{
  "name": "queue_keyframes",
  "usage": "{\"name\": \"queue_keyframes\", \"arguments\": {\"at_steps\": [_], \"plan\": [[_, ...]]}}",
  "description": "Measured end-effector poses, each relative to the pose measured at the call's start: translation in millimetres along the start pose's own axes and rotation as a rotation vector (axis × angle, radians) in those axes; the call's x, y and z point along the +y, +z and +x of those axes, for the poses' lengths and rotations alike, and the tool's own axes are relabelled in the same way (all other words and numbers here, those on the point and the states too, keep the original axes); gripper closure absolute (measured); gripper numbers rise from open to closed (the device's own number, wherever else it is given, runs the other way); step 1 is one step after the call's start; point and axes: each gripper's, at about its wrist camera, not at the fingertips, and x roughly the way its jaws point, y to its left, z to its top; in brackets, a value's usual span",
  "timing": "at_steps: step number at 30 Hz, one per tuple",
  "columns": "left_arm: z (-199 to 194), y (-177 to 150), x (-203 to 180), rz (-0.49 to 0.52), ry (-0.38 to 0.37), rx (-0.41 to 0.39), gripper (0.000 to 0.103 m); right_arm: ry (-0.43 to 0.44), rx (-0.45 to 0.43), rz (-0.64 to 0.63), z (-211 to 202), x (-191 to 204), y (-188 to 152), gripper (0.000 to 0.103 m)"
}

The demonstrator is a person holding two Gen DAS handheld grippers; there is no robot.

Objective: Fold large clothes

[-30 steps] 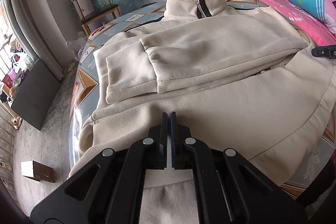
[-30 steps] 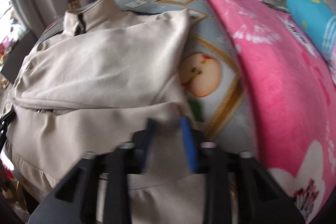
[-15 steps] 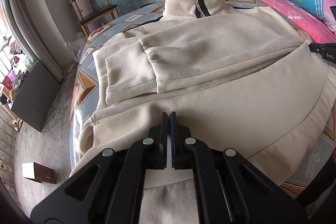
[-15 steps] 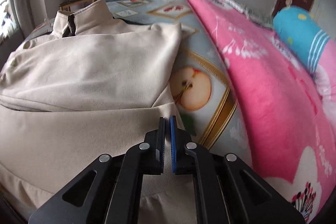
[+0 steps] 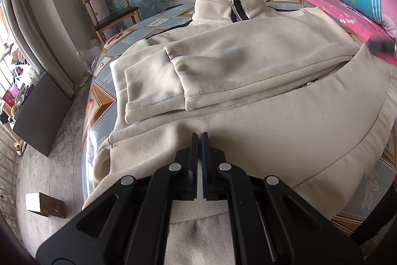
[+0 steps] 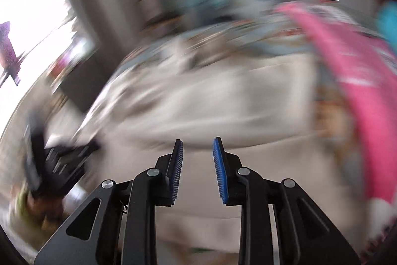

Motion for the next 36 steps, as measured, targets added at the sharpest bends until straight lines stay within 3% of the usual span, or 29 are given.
{"name": "queue_keyframes", "arguments": {"at_steps": [2,4,7,10,12,15,19,21,23,25,27,29,30,31,32,36], "plan": [[-0.4,0.5,1.6,-0.013,-0.009,0.001,0.101,0.048,0.070,-0.080,32.7,26.7,-2.1,0.078],[-0.8,0.4,6.8,-0.041,-0.036,-0.001,0.100,0.036,0.124,-0.112,57.5,37.2,-3.9,0.078],[-8.7,-2.0,21.5,-0.114,-0.097,0.005,0.098,0.007,0.129,-0.140,69.0,41.2,2.5,0.082],[-32.9,-10.3,39.9,-0.185,-0.170,-0.045,0.098,0.026,0.133,-0.112,69.5,36.1,1.9,0.085],[-34.7,-18.5,49.5,-0.211,-0.198,-0.021,0.098,0.039,0.123,-0.094,69.7,32.8,-0.5,0.085],[-14.8,-27.7,64.7,-0.238,-0.108,0.045,0.099,0.043,0.120,-0.082,73.4,31.7,3.1,0.085],[-11.5,-27.1,96.1,-0.337,-0.083,-0.006,0.101,0.036,0.118,-0.090,75.0,33.3,4.6,0.085],[-8.8,-22.0,100.1,-0.290,0.086,0.004,0.101,0.042,0.117,-0.083,76.3,31.2,4.6,0.085],[-10.6,-22.7,113.2,-0.316,0.116,0.010,0.101,0.048,0.114,-0.075,76.1,29.7,4.3,0.085],[-20.9,-25.7,129.0,-0.388,0.062,-0.005,0.101,0.049,0.111,-0.076,74.3,29.7,3.0,0.085],[-32.5,-25.1,131.1,-0.396,-0.014,-0.024,0.100,0.047,0.111,-0.078,74.5,30.1,3.2,0.085],[-33.8,-23.6,127.0,-0.402,-0.113,-0.001,0.096,0.047,0.111,-0.080,75.2,30.5,3.5,0.085],[-30.8,-23.6,123.9,-0.413,-0.153,0.024,0.088,0.050,0.111,-0.076,75.4,30.1,3.6,0.085],[-27.3,-24.2,122.1,-0.423,-0.169,0.045,0.079,0.051,0.111,-0.074,75.3,29.7,3.6,0.085],[-20.0,-25.5,120.8,-0.442,-0.177,0.077,0.076,0.052,0.111,-0.073,75.3,29.6,3.5,0.085],[-5.3,-36.3,125.1,-0.526,-0.200,0.135,0.074,0.043,0.110,-0.081,75.1,30.7,3.4,0.085]]}}
